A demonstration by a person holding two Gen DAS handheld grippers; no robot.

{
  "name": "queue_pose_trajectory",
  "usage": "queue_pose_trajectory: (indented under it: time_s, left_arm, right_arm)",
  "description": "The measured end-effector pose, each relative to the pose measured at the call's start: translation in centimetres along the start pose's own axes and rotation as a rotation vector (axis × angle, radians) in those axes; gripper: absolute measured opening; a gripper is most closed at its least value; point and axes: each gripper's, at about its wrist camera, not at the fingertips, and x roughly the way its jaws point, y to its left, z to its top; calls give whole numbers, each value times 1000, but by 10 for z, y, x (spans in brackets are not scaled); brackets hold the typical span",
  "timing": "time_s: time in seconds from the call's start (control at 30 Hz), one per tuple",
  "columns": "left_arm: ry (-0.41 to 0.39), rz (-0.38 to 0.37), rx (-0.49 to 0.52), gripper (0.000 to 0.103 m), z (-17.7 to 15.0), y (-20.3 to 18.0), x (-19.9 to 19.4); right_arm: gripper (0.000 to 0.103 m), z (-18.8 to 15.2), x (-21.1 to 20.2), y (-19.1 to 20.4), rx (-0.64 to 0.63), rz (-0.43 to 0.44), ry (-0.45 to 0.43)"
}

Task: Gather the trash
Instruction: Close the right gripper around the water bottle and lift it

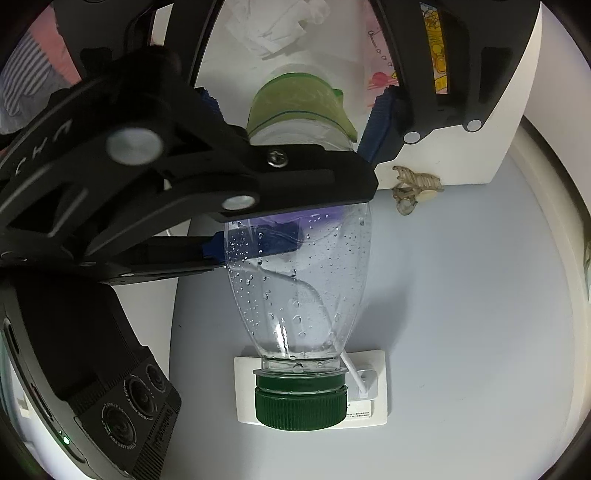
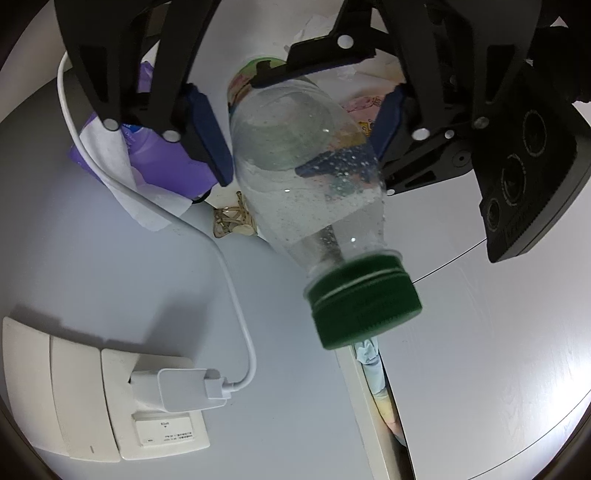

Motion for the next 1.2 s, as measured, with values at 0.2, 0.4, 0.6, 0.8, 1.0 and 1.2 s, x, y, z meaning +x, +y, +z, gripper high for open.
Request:
queue_pose_trajectory:
  time_s: [0.2, 0.4, 0.6, 0.8, 1.0, 1.2]
  left_arm:
    - [-6, -5, 0, 61, 7, -1, -3]
    - [-19, -6, 12, 61, 21, -5, -13]
    - [-25, 12, 27, 61, 31, -19, -43]
    - [-37, 45, 41, 61, 35, -28, -73]
    - [-55, 79, 48, 61, 39, -40, -110]
    - [-68, 118, 51, 61, 34, -34, -135]
  right_arm:
    - [65, 4, -8, 4, -9, -7, -14]
    - [64, 9, -30, 10, -10, 4, -36]
    - [64, 12, -60, 27, -32, 28, -48]
    - [64, 12, -94, 53, -66, 54, -77]
    - [64, 8, -126, 80, -90, 87, -107]
    - [64, 11, -141, 111, -108, 120, -124]
